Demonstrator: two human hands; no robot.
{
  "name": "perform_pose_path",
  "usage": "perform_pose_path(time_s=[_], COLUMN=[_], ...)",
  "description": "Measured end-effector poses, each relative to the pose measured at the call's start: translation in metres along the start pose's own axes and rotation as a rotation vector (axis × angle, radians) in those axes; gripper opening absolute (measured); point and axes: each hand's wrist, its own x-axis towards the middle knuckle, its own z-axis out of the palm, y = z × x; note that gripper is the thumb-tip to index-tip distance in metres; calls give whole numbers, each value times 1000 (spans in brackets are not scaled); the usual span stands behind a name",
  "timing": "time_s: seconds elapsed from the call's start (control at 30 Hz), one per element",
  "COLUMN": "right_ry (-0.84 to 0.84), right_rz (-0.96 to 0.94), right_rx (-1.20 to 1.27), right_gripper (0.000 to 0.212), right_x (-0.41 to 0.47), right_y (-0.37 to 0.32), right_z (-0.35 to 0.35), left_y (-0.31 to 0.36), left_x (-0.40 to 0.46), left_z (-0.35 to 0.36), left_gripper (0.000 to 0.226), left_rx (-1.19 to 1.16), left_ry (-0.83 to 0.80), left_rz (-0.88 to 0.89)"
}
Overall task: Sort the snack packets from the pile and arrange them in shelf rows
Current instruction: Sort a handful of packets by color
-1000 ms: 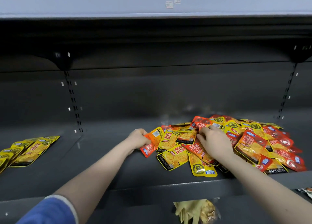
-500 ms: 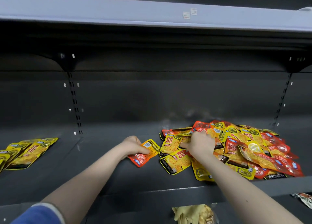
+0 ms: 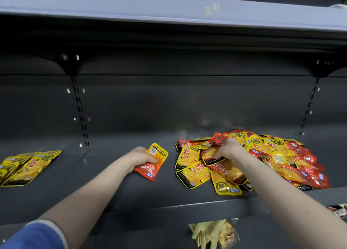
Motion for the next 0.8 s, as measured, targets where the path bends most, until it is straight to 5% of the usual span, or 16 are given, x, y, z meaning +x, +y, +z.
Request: perform_pose_path(time_s=[0.23, 0.4, 0.5, 0.8], right_ry=[-36, 135, 168, -75], right_rz=[42, -15, -40, -28], right_rx=[-17, -411, -483, -365], right_gripper=[24, 49, 47, 40], right_x=[-8, -12, -15, -13], right_y=[0, -3, -5, -8], right_z=[-9, 7, 15, 1], left_y=[3, 2, 0, -1], left_x=[-7, -10, -11, -21], left_z=[2, 4, 4, 2], left_gripper=[20, 32, 27, 24], left_rx=[-16, -19, -30, -131], left_ry=[16, 15, 24, 63], left_rz=[-6, -21, -22, 19])
